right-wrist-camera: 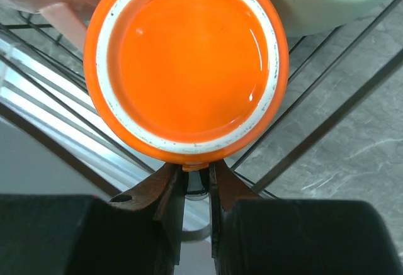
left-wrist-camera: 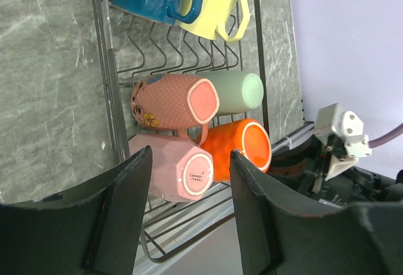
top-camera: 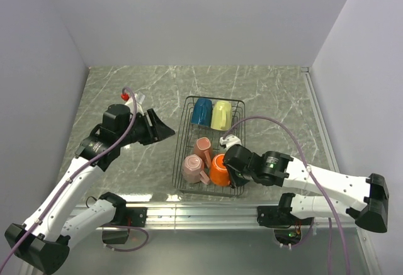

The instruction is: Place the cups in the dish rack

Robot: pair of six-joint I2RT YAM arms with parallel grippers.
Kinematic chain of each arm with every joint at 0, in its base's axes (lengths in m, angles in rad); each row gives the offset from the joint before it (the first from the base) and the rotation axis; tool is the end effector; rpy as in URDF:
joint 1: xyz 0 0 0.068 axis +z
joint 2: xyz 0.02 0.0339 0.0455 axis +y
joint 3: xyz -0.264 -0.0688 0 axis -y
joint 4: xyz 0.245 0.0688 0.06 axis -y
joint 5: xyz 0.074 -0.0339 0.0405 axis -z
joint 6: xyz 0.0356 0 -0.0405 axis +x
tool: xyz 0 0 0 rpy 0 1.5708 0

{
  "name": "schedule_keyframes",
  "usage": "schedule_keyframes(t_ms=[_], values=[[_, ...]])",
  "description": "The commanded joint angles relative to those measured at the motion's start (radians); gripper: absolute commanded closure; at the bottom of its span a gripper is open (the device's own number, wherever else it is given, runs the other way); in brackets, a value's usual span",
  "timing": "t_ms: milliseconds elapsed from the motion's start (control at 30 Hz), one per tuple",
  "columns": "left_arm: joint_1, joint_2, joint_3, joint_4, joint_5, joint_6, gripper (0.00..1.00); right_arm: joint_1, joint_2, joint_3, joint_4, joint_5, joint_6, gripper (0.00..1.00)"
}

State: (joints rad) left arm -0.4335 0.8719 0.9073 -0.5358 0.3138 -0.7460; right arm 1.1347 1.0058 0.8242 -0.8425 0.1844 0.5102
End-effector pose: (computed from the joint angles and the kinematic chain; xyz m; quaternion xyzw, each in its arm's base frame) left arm 0.1655 -0.0887 0.3325 -0.0535 0.8517 -0.3919 0.3439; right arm 0.0850 0.1669 0.2581 -0.2709 0.9201 0.1367 0.2479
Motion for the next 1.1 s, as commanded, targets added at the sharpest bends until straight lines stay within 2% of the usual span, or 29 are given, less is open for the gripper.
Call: schedule_keyframes(t_ms=[0, 267, 567, 633, 667, 733, 767, 900, 1067], values=[[0.001, -0.019, -0.004, 0.014, -0.021, -0.003, 0.43, 0.005, 0.020, 0.000, 0.095, 0.046, -0.010, 1.00], [-0.001, -0.034, -0.021, 0.007, -0.035, -0.007, 0.43, 0.007, 0.112, -0.005, 0.132, 0.107, 0.017, 1.00], [0.001, -0.022, -0.007, -0.009, -0.045, 0.008, 0.43, 0.007, 0.154, -0.027, 0.166, 0.081, 0.004, 1.00], [-0.001, -0.019, -0.002, -0.012, -0.044, 0.011, 0.43, 0.010, 0.152, -0.022, 0.143, 0.086, 0.014, 0.86], [-0.001, -0.020, -0.004, -0.013, -0.044, 0.013, 0.43, 0.014, 0.151, -0.022, 0.137, 0.089, 0.017, 0.67], [-0.001, -0.021, -0.007, -0.013, -0.045, 0.014, 0.43, 0.019, 0.131, -0.013, 0.117, 0.093, 0.034, 0.54], [-0.001, -0.022, -0.008, -0.013, -0.044, 0.014, 0.43, 0.019, 0.125, -0.008, 0.109, 0.096, 0.042, 0.39], [0.001, -0.024, -0.016, -0.010, -0.044, 0.016, 0.43, 0.019, 0.103, 0.015, 0.044, 0.101, 0.082, 0.31], [-0.001, -0.016, -0.015, -0.003, -0.041, 0.022, 0.43, 0.025, 0.059, 0.079, -0.046, 0.116, 0.132, 0.28]])
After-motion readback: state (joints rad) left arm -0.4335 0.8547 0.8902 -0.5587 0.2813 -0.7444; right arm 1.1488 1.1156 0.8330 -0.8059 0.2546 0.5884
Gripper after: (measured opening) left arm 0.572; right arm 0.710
